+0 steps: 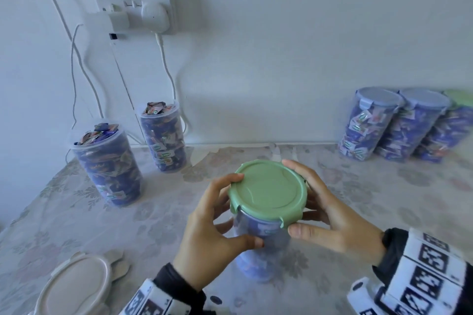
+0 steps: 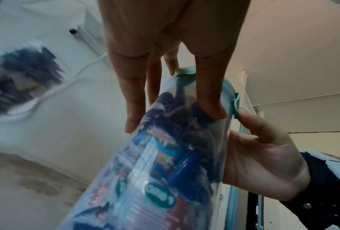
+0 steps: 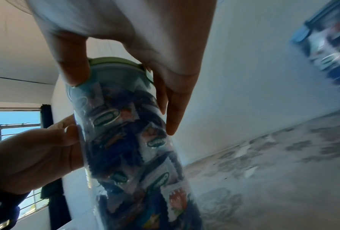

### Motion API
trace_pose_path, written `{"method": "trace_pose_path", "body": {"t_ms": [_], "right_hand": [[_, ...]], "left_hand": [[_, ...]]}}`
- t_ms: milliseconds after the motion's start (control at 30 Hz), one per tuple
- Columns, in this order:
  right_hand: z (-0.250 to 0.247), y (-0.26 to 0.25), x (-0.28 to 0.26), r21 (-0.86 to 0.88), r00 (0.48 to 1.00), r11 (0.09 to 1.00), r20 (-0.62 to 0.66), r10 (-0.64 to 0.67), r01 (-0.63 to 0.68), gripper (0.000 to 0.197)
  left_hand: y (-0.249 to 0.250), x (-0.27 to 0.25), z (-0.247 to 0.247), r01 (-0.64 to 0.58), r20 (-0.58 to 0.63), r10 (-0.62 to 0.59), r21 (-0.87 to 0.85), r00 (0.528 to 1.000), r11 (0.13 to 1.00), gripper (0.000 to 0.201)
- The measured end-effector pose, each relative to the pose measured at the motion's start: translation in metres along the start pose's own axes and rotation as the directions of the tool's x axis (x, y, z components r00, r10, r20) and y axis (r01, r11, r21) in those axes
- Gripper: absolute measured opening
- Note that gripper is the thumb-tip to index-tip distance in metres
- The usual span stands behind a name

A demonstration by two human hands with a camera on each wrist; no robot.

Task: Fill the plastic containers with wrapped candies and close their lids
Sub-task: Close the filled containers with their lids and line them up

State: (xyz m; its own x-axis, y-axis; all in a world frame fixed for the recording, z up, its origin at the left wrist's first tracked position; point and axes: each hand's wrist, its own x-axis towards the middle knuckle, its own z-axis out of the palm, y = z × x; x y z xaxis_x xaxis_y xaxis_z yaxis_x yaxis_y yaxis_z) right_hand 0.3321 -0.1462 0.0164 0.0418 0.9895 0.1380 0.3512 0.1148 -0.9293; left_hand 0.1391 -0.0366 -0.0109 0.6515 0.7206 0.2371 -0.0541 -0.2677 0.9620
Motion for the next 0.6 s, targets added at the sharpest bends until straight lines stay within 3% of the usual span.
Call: {"method": "trace_pose_path", "body": {"t_ms": [333,467,600], "right_hand": [[-0.095,0.045,-0.043,0.129,0.976,0.991,-0.216,-0.006,0.035,0.086],[-0.118,0.058,-0.045,0.178,0.966,0.98,-0.254,-0.046,0.093,0.083],[-0.122,0.076,-0.031,0.097,0.938,0.983,-0.326,-0.117,0.156,0.077]], "left_hand": [[-0.006,0.064,0.117,-0.021,0.067,0.024,-0.047,0.997,0.999,0.083],[-0.01,0.091,0.154,-0.035,-0.023,0.034,-0.043,0.999,0.998,0.081],[-0.015,0.124,0.181,-0.054,-0.143,0.051,-0.018,0.988,0.998,0.078]]}}
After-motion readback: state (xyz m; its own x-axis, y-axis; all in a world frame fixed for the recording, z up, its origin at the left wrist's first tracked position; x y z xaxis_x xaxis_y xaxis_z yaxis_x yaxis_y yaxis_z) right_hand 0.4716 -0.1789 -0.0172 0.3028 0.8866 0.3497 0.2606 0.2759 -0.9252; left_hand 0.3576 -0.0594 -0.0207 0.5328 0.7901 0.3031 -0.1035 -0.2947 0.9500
